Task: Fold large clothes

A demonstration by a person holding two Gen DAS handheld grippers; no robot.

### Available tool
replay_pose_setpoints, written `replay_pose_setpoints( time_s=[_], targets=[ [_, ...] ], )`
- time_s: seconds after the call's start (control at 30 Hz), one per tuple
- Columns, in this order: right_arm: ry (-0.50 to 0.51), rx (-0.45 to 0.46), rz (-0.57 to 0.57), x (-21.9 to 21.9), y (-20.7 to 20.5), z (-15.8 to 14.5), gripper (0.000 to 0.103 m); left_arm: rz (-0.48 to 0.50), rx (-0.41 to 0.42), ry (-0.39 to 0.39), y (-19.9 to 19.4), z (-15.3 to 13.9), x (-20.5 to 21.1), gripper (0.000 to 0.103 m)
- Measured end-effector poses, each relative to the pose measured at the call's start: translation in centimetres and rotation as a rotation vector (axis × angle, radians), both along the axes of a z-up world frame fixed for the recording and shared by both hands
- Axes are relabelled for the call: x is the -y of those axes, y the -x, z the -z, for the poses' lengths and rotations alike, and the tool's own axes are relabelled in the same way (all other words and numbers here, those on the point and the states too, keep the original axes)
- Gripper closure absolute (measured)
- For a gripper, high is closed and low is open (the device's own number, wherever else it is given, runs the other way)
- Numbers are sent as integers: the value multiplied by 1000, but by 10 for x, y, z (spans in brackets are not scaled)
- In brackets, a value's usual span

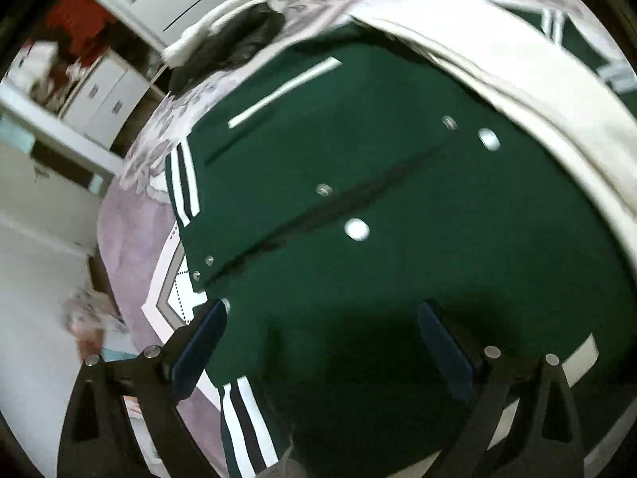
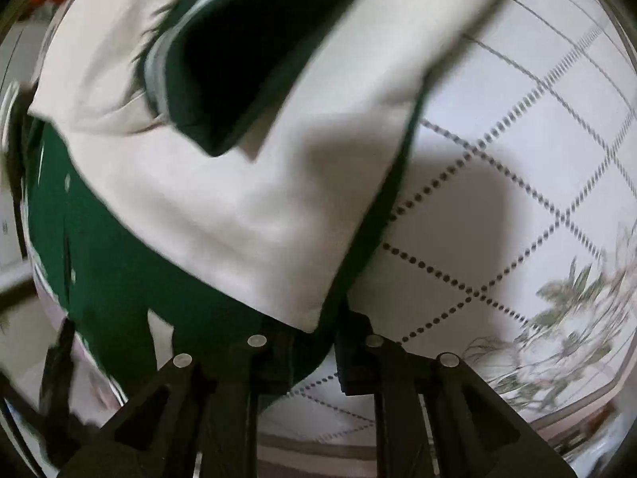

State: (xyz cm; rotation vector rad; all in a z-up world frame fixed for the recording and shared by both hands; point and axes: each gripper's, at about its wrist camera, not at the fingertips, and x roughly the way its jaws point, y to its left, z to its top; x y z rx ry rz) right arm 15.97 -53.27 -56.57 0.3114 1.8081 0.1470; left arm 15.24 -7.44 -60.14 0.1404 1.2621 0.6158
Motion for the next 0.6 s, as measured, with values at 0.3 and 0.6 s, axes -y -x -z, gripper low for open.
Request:
replay_pose_setpoints(
  time_s=[0.3, 0.6],
  targets=[
    [-17, 20, -40, 101, 20, -52, 39, 244, -86, -244, 47, -32, 112, 5],
    [68, -90, 133, 208, 36, -17, 38, 517, -328, -509, 81, 72, 199, 4]
  ],
)
